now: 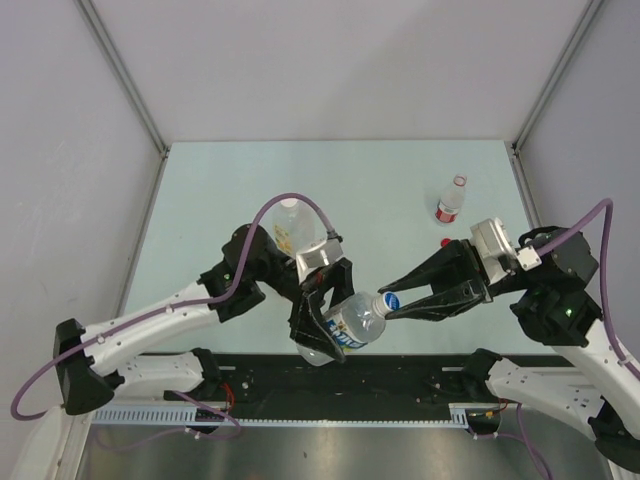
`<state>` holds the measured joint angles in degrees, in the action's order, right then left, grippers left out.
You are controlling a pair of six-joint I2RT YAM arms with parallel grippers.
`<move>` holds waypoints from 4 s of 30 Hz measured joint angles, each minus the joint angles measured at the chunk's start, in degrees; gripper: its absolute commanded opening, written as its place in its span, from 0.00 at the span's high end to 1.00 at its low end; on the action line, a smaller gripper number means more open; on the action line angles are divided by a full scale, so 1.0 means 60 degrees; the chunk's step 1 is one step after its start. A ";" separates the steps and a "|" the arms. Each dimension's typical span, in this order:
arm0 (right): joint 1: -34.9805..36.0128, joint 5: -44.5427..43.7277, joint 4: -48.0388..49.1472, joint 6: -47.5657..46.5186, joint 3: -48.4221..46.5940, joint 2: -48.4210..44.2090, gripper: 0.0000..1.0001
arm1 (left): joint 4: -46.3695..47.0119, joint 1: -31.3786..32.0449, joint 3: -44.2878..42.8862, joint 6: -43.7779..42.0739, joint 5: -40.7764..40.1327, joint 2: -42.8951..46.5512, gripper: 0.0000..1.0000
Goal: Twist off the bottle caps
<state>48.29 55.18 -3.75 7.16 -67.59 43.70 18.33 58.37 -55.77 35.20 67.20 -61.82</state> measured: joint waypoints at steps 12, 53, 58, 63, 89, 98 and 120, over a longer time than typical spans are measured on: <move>-0.0117 0.0980 0.0401 -0.0455 -0.0029 -0.0044 1.00 | 0.3213 -0.0004 0.0117 0.2619 0.1104 -0.0896 1.00; -0.1202 -0.8681 -0.1628 0.4371 0.0117 0.0382 0.20 | -0.3916 0.2011 0.0160 -0.5869 -1.4728 0.1217 1.00; -0.0430 -0.9329 -0.1694 0.4492 0.0120 0.0925 0.20 | -0.3876 0.2426 0.0164 -0.6379 -1.6007 0.0882 1.00; -0.0189 -0.9628 -0.1679 0.4528 0.0120 0.1038 0.22 | -0.3759 0.2575 0.0171 -0.6626 -1.6710 0.0729 1.00; -0.0127 -0.9643 -0.1290 0.4528 0.0120 0.1712 0.49 | -0.3643 0.2758 0.0171 -0.6954 -1.7154 0.0532 1.00; -0.0084 -0.9307 -0.1173 0.4466 0.0120 0.1770 1.00 | -0.3646 0.2779 0.0211 -0.6954 -1.7205 0.0477 1.00; -0.0138 -0.2528 -0.0361 0.1457 -0.0007 0.0514 1.00 | -0.3537 0.0219 0.0386 -0.4197 -0.5453 0.2127 1.00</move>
<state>47.46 40.01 -5.91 15.90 -67.64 46.78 -2.90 59.68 -53.45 10.02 34.48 -49.06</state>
